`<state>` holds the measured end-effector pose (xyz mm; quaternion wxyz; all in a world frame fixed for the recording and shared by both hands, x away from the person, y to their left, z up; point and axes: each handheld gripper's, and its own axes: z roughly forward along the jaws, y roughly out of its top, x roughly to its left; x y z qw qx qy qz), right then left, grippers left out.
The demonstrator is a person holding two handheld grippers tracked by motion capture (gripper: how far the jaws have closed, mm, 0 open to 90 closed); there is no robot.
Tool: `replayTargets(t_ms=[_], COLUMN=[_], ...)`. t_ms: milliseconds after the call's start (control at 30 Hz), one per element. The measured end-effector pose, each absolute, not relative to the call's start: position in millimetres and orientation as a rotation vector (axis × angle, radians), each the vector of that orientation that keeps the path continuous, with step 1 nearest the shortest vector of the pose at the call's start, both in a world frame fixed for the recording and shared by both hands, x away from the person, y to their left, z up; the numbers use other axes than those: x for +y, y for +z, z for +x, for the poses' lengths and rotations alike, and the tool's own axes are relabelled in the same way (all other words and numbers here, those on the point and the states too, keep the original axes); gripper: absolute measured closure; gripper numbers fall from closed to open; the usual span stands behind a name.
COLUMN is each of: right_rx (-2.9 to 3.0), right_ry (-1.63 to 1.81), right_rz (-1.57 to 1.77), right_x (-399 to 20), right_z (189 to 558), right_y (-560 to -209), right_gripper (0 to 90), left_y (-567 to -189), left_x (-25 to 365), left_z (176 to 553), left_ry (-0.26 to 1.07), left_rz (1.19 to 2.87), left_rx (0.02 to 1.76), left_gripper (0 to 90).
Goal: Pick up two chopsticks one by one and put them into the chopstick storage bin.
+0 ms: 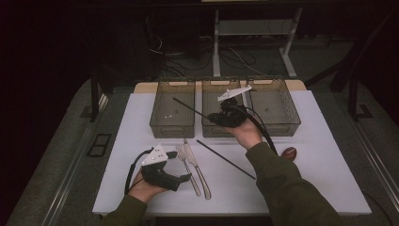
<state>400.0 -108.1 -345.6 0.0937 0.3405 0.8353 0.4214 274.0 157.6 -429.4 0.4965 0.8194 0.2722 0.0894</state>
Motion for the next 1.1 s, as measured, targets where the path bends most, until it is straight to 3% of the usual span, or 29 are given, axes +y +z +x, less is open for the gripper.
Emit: replayTargets(t_ms=[667, 1100], right_rx=[2.494, 2.522], right_ry=[1.110, 1.069], right_rz=[1.125, 1.141], right_x=[-40.4, -8.6], right_z=[455.0, 467.6], right_y=[-355.0, -366.2], right_gripper=[85.1, 85.0], left_y=[-428.9, -428.0], left_x=[156.3, 156.9], left_z=[274.3, 274.3], left_ry=[0.213, 0.209], left_rz=[1.973, 1.970], left_rx=[0.647, 0.641], left_gripper=[2.8, 2.8])
